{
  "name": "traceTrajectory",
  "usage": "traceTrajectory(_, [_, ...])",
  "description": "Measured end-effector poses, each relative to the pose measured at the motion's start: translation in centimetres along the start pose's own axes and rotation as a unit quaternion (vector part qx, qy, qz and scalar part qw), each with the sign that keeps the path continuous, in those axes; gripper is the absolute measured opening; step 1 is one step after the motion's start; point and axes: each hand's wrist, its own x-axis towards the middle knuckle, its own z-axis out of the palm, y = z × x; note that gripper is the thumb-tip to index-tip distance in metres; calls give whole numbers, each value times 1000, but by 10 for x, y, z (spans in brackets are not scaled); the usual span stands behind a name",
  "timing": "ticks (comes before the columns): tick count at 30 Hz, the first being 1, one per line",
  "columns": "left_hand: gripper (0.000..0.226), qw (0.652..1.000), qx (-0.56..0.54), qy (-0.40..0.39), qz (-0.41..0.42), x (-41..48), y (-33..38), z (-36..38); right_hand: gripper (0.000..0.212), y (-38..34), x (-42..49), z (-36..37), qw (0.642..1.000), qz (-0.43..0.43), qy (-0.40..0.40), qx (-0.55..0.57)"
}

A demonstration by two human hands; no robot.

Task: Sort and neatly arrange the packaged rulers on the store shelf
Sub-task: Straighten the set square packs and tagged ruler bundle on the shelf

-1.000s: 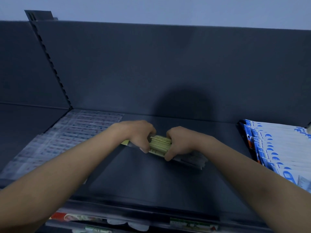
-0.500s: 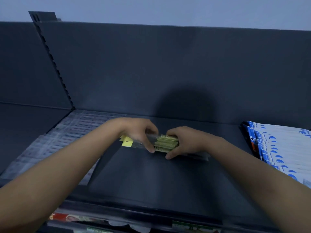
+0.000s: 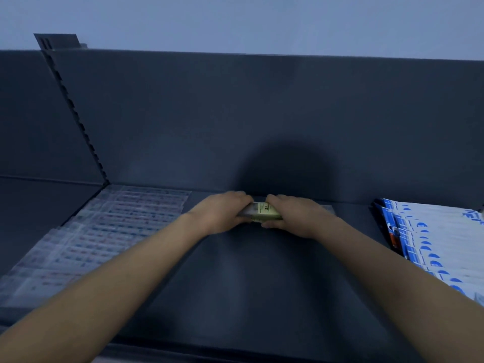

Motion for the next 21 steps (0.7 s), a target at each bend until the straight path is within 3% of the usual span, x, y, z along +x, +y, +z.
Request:
traceTrajectory(6, [35,998,-31,-23,-39,18,0,3,46,9,12,4,1000,24,8,-5])
traceTrajectory(13, [40,999,6,-7,-46,19,5,9,42,0,7,11,998,46,52,-3])
traceTrajectory(21, [68,998,-27,-32,-43,-1,7,8,50,-16,-12,23,994,65,84,6])
